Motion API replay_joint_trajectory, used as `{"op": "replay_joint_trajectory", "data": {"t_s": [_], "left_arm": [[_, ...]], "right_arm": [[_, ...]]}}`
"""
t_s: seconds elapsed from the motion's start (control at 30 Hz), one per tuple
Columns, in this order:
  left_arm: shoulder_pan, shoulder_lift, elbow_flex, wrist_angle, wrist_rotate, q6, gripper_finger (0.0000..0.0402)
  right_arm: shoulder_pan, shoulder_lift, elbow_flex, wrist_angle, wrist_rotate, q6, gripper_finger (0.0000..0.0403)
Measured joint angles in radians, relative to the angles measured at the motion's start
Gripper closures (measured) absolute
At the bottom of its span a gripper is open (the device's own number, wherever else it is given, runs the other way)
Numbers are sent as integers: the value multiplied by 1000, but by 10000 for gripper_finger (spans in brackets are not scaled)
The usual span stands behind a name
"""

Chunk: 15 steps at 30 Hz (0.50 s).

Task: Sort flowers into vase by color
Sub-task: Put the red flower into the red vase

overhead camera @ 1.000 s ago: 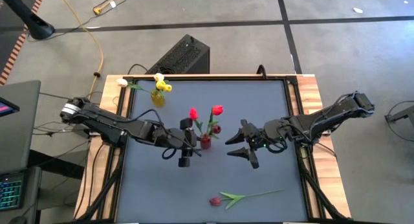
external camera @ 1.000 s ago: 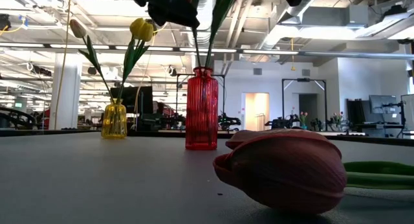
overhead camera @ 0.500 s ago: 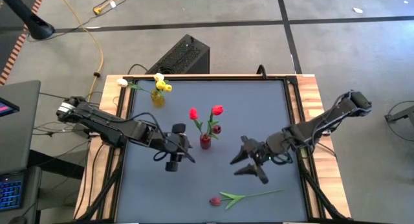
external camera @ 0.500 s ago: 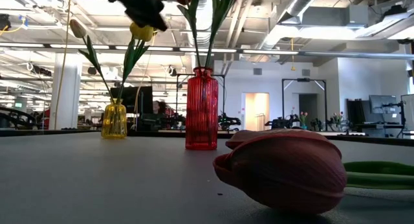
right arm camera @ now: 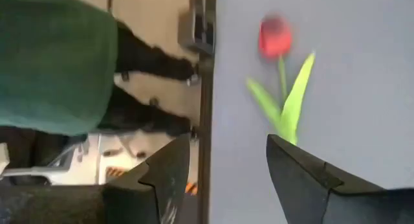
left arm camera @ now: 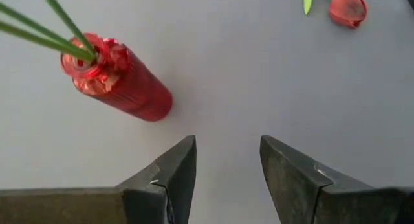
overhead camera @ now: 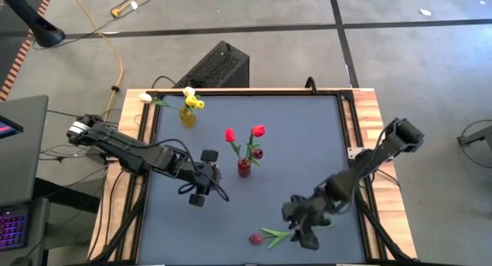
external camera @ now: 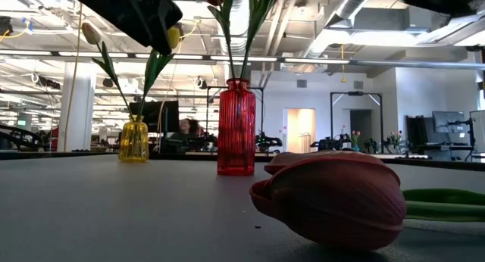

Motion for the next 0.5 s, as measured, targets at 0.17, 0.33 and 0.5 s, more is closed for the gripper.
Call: {"op": "replay_joint_trajectory", "data": {"t_s": [0.17, 0.33, 0.5], "left_arm": [[0, 0, 0, 1, 1, 58, 242], [0, 0, 0, 4, 8, 94, 242], [0, 0, -1, 10, 10, 96, 242]], "right_arm": [[74, 83, 6, -18, -1, 115, 171], [129, 174, 6, -55, 16, 144, 171], [142, 249, 6, -117, 57, 144, 175]]}}
